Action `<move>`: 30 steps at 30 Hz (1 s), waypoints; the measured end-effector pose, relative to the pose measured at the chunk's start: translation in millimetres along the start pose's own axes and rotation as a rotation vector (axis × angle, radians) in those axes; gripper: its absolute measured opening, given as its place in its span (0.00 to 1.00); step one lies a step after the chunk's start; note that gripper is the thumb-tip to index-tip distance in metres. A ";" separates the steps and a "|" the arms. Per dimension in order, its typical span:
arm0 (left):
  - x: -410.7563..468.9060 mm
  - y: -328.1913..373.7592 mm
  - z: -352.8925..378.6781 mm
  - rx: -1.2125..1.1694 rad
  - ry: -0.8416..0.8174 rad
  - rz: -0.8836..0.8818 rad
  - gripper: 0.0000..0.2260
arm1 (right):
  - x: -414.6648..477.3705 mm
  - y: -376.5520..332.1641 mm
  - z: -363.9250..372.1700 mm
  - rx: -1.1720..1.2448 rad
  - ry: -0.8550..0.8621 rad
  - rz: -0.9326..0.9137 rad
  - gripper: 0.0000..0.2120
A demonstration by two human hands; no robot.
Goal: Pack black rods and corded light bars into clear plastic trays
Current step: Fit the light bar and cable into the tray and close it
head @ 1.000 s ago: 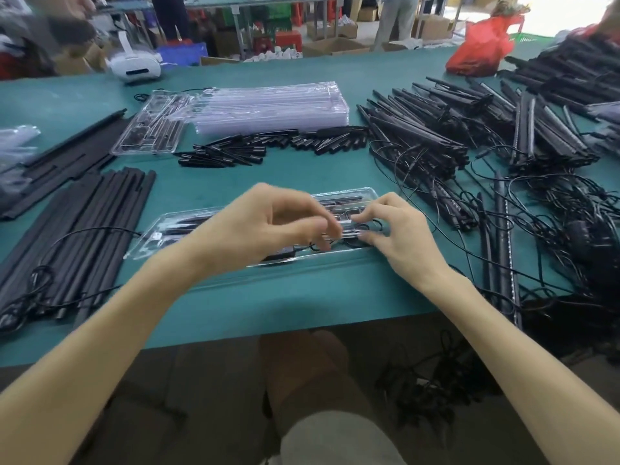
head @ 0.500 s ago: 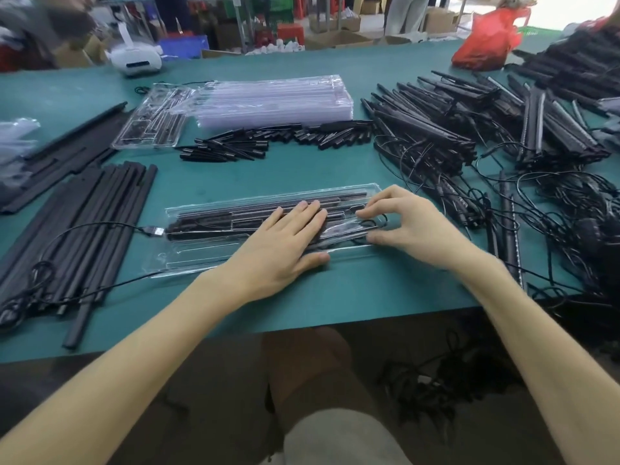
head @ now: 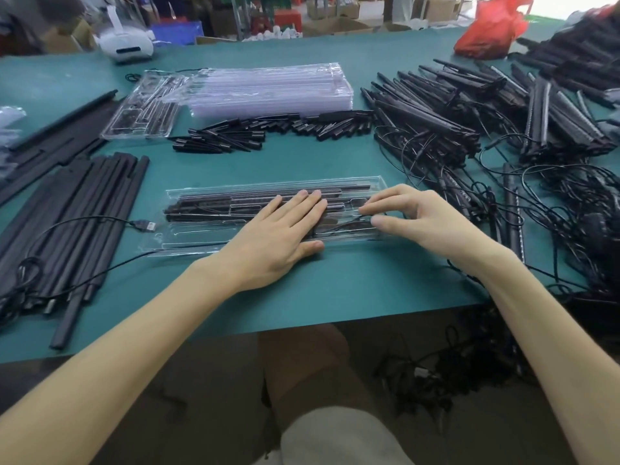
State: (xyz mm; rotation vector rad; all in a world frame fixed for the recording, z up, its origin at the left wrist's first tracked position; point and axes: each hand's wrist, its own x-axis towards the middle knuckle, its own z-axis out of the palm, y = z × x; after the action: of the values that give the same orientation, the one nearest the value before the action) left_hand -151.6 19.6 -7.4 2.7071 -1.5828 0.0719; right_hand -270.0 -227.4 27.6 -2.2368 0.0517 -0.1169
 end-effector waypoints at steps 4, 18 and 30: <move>0.3 -1.0 1.8 -0.007 0.016 0.005 0.33 | 1.9 6.0 8.9 0.016 0.156 -0.001 0.11; -5.6 9.0 3.7 0.006 0.120 -0.028 0.30 | 26.8 3.5 0.1 -0.217 0.193 0.352 0.17; -9.6 9.5 1.6 0.015 0.248 -0.070 0.28 | 27.6 2.0 1.9 0.350 0.169 0.337 0.09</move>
State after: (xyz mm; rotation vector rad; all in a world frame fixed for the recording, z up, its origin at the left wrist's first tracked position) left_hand -164.5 23.2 -9.6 2.6366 -1.4234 0.4033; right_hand -242.3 -229.2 26.7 -1.8360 0.4628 -0.1208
